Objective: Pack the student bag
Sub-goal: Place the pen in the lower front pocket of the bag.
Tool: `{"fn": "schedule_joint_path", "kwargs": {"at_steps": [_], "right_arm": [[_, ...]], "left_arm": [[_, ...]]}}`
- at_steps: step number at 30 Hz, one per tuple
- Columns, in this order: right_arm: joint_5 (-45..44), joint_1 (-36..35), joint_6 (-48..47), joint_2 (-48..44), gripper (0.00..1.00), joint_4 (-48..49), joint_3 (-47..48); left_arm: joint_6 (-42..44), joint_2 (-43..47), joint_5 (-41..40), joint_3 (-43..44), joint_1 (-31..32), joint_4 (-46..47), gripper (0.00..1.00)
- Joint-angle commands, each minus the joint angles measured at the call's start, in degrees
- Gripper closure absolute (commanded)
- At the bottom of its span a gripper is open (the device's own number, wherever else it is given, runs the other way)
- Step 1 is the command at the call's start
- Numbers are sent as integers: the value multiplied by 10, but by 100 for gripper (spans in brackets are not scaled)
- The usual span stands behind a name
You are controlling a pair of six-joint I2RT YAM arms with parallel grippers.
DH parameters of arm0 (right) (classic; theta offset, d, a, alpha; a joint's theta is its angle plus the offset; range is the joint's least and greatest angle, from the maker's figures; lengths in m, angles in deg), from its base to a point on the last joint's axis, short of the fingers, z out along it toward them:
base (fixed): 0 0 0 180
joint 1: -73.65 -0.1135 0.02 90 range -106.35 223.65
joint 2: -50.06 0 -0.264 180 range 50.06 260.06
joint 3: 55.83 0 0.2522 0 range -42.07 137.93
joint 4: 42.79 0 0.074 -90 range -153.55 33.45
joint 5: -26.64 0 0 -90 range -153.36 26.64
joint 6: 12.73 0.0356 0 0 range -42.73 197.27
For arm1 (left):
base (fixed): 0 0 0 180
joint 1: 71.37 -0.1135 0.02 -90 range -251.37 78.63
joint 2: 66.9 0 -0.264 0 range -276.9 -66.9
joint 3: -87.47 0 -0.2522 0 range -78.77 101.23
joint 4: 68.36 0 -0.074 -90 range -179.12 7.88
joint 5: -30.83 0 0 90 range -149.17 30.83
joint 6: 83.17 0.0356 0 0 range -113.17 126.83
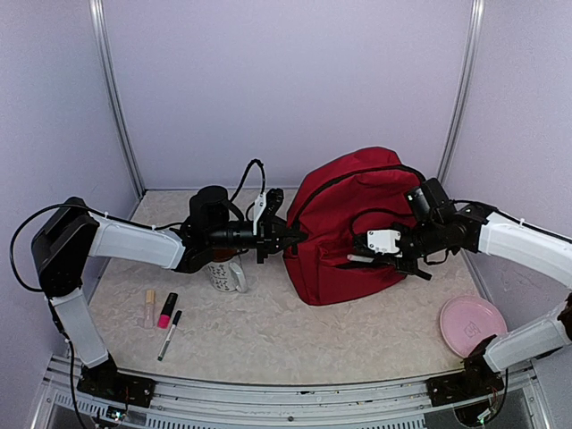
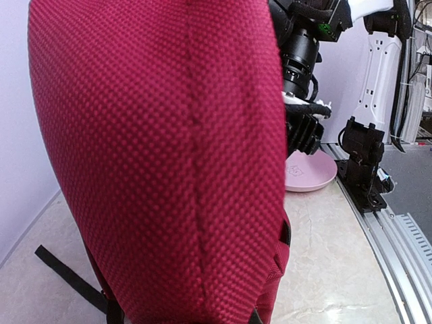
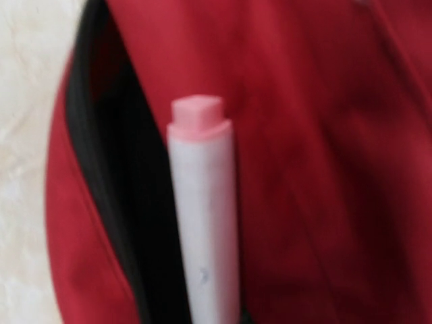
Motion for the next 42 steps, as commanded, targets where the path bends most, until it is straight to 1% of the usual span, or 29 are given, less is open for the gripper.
{"fn": "schedule_joint_path", "kwargs": {"at_steps": [1, 2, 4, 5, 8, 11, 13, 14, 16, 17, 18, 19, 21, 23, 28, 30, 32, 34, 35, 36, 38, 39, 40, 41, 42], "right_arm": [[-57, 5, -21, -3, 79, -56, 27], [-69, 1, -17, -1, 68, -63, 33], [-86, -9, 1, 2, 49, -69, 50], [-91, -15, 13, 0, 44, -67, 59], [-84, -42, 47, -15, 37, -63, 95], [-57, -79, 97, -37, 35, -47, 134], [-7, -93, 166, -51, 35, -36, 165], [33, -93, 212, -64, 33, -28, 185], [82, -93, 291, -81, 27, -15, 212], [76, -93, 324, -88, 23, -10, 223], [51, -90, 342, -94, 7, -2, 230], [15, -85, 354, -101, 1, 7, 232], [-28, -66, 356, -110, 0, 26, 231], [-52, -43, 346, -110, 0, 29, 234], [-47, 2, 286, -55, 0, -2, 274], [-26, 13, 268, -16, 0, -23, 299], [13, 18, 240, 25, 3, -61, 318], [25, 19, 217, 49, 13, -82, 326], [17, 19, 217, 57, 24, -84, 327], [10, 19, 219, 63, 38, -84, 328], [4, 19, 227, 64, 71, -77, 330], [5, 19, 231, 60, 85, -70, 328], [7, 20, 236, 53, 99, -60, 321], [6, 19, 241, 46, 100, -44, 312], [1, 19, 246, 38, 100, -29, 301]], "left_arm": [[0, 2, -1, 15, 3, -5, 100], [0, 2, -1, 15, 4, -5, 100], [-1, 2, -2, 15, 3, -5, 100], [-1, 1, -2, 15, 3, -5, 100], [-2, 1, -3, 16, 4, -4, 100], [-1, 0, -3, 17, 3, -6, 100], [-1, -1, -3, 17, 3, -5, 100], [-1, 0, -3, 17, 3, -6, 100], [-1, -1, -3, 18, 3, -6, 100], [-2, -1, -2, 18, 3, -6, 100], [-1, -2, -2, 19, 3, -6, 100], [-1, -2, -2, 19, 3, -7, 100], [-1, -1, -2, 19, 3, -7, 100], [-1, 1, -1, 16, 4, -3, 100], [-1, 0, 1, 15, 4, -1, 100], [-1, -1, 3, 15, 4, -1, 100], [0, 0, 3, 15, 4, 0, 100], [0, 0, 3, 14, 4, 1, 100], [0, 1, 4, 14, 4, 0, 100], [1, 1, 4, 13, 4, 1, 100], [1, 3, 6, 11, 5, 3, 100], [0, 7, 7, 8, 4, 5, 100], [-3, 12, 7, 5, 4, 11, 94], [-9, 19, 3, -3, 3, 25, 78], [-19, 28, -8, -10, 3, 41, 60]]}}
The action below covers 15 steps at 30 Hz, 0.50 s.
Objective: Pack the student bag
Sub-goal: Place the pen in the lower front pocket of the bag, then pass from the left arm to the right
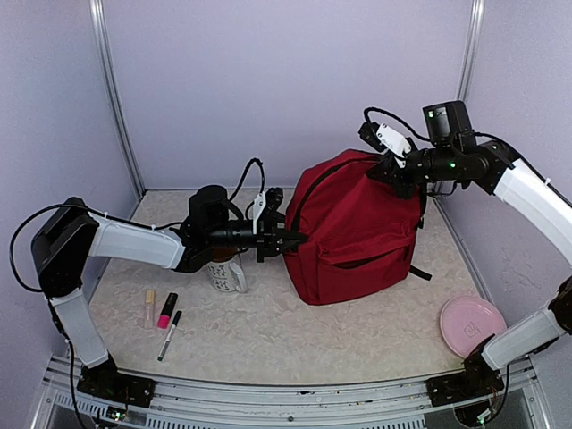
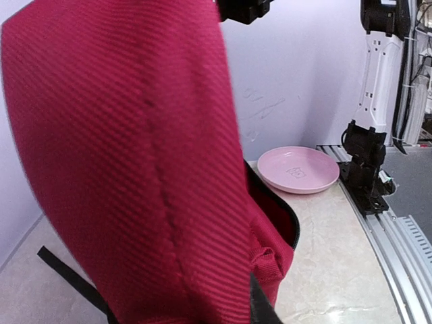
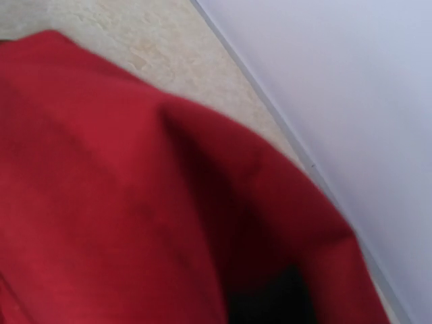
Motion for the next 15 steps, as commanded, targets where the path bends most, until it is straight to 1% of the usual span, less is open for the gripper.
{"fn": "schedule_joint_path", "kwargs": {"at_steps": [1, 2, 3, 4, 5, 6, 8, 11, 13, 15], "right_arm": [[-2, 3, 18, -30, 100, 27, -20], [-11, 3, 22, -33, 100, 35, -27], [-25, 3, 27, -33, 100, 40, -32], [-37, 3, 32, -33, 100, 44, -35], [-47, 3, 38, -33, 100, 47, -39], [-60, 2, 43, -33, 100, 50, -43], [-84, 3, 54, -33, 100, 60, -49], [-117, 3, 65, -37, 100, 84, -66], [-127, 3, 73, -36, 100, 92, -69], [-134, 2, 85, -33, 100, 89, -66]], "left_arm": [[-34, 46, -22, -16, 4, 47, 45], [-51, 61, -42, -13, 5, 38, 35], [-68, 81, -70, -5, 7, 11, 29], [-82, 104, -100, 11, 11, -35, 25], [-92, 126, -133, 30, 16, -87, 12], [-100, 150, -171, 46, 21, -148, 3], [-107, 199, -253, 64, 34, -249, 1], [-130, 263, -385, 60, 50, -386, 1], [-168, 287, -475, 55, 49, -461, 1], [-225, 309, -562, 42, 40, -527, 1]]}}
